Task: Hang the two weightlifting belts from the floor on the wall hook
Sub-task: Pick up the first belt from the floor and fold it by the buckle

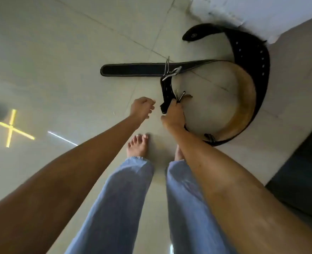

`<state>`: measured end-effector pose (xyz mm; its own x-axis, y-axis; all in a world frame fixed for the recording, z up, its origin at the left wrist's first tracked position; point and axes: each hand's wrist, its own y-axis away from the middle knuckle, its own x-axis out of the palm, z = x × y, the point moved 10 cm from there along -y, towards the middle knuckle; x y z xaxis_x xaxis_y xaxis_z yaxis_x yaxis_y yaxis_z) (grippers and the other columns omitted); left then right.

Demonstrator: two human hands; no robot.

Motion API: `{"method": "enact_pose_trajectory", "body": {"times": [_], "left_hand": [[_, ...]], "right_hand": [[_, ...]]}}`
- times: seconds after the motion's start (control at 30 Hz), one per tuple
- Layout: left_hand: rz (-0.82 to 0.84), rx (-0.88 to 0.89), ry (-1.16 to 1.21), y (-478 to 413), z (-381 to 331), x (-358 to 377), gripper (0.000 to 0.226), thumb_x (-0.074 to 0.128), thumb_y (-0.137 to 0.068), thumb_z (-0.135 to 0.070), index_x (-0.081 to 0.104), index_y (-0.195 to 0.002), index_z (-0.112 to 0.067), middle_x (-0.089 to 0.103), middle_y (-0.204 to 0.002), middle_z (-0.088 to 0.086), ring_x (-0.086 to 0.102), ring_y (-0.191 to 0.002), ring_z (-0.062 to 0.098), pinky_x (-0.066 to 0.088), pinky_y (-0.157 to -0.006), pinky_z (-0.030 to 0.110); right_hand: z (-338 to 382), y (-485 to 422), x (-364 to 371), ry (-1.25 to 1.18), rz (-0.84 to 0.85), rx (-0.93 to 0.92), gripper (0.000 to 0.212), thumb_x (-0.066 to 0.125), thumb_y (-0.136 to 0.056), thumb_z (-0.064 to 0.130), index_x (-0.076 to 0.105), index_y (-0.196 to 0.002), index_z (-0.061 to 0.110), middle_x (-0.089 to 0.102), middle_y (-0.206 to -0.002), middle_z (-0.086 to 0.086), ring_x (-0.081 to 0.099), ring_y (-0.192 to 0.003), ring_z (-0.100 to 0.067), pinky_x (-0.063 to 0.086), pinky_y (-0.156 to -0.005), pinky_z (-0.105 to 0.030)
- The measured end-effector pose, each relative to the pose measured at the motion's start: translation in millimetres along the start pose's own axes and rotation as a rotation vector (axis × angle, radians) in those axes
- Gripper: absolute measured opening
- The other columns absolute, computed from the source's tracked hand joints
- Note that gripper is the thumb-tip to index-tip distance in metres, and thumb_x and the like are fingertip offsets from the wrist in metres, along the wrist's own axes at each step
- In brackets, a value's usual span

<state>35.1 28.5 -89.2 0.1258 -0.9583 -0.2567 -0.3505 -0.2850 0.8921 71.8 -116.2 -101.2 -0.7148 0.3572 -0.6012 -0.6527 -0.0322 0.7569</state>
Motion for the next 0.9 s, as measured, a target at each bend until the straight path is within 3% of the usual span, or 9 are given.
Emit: {"method": "enact_pose_trajectory", "body": {"times": [0.1,0.17,0.27,0.37,0.5,0.67,0.8,0.9], "left_hand": [[-0.014,-0.023,0.064,-15,12,0,0.009,0.062,-0.086,-0.024,0.064,-0.077,-0.022,0.064,-0.084,0.001,0.056,-0.081,0.018,0.049,-0.070,0.033],[-0.020,-0.032,0.085,-12,16,-2,0.010,0.067,-0.083,-0.028,0.067,-0.085,-0.018,0.063,-0.092,0.002,0.056,-0.088,0.019,0.051,-0.070,0.032],[-0.001,-0.026,0.048,18,2,-11,0.051,0.075,-0.076,-0.038,0.062,-0.116,-0.010,0.059,-0.110,0.004,0.055,-0.101,0.021,0.054,-0.080,0.036],[0.118,-0.039,0.064,70,-22,-12,0.073,0.081,-0.069,-0.041,0.053,-0.127,-0.007,0.059,-0.117,0.005,0.057,-0.105,0.019,0.053,-0.089,0.037],[0.277,-0.006,0.249,158,-75,-19,0.048,0.081,-0.073,-0.031,0.063,-0.109,-0.006,0.069,-0.103,0.008,0.068,-0.089,0.018,0.057,-0.068,0.025],[0.294,0.180,0.332,273,-159,-52,0.063,0.086,-0.060,-0.035,0.064,-0.111,-0.004,0.073,-0.105,0.012,0.071,-0.096,0.027,0.057,-0.081,0.036],[0.354,0.318,0.427,383,-228,-73,0.040,0.075,-0.079,-0.015,0.061,-0.113,0.000,0.073,-0.096,0.008,0.072,-0.085,0.021,0.057,-0.069,0.028],[0.400,0.379,0.470,460,-261,-87,0.045,0.073,-0.081,-0.018,0.059,-0.118,0.003,0.071,-0.103,0.014,0.070,-0.092,0.027,0.057,-0.077,0.034]], "right_hand": [[-1,-10,1,0.046,-0.052,-0.026,0.063,0.064,-0.085,0.006,0.035,-0.140,0.002,0.050,-0.134,-0.023,0.054,-0.120,-0.038,0.047,-0.095,-0.042],[-6,-2,-6,-0.103,-0.078,0.023,0.047,0.061,-0.086,0.005,0.047,-0.130,0.003,0.060,-0.125,-0.021,0.060,-0.113,-0.038,0.050,-0.090,-0.043],[-7,29,-37,-0.379,-0.085,0.073,0.026,0.060,-0.087,0.010,0.062,-0.113,0.012,0.070,-0.106,-0.010,0.066,-0.100,-0.031,0.050,-0.078,-0.035],[3,75,-84,-0.516,0.004,0.034,0.019,0.062,-0.084,0.014,0.066,-0.102,0.020,0.069,-0.093,0.000,0.067,-0.095,-0.025,0.053,-0.082,-0.038],[38,151,-171,-0.709,0.077,-0.040,0.016,0.065,-0.081,0.010,0.065,-0.085,0.025,0.070,-0.088,0.000,0.069,-0.094,-0.025,0.055,-0.084,-0.039],[80,252,-270,-0.905,0.113,0.001,0.020,0.064,-0.069,0.011,0.068,-0.087,0.017,0.068,-0.086,-0.011,0.067,-0.091,-0.038,0.055,-0.082,-0.047],[121,341,-349,-0.987,0.142,-0.125,0.024,0.070,-0.071,0.019,0.070,-0.094,0.016,0.072,-0.088,-0.010,0.070,-0.088,-0.031,0.056,-0.079,-0.043],[132,403,-402,-1.042,0.010,-0.167,0.017,0.074,-0.079,0.020,0.073,-0.094,0.014,0.076,-0.090,-0.011,0.074,-0.086,-0.029,0.059,-0.077,-0.040]]}}
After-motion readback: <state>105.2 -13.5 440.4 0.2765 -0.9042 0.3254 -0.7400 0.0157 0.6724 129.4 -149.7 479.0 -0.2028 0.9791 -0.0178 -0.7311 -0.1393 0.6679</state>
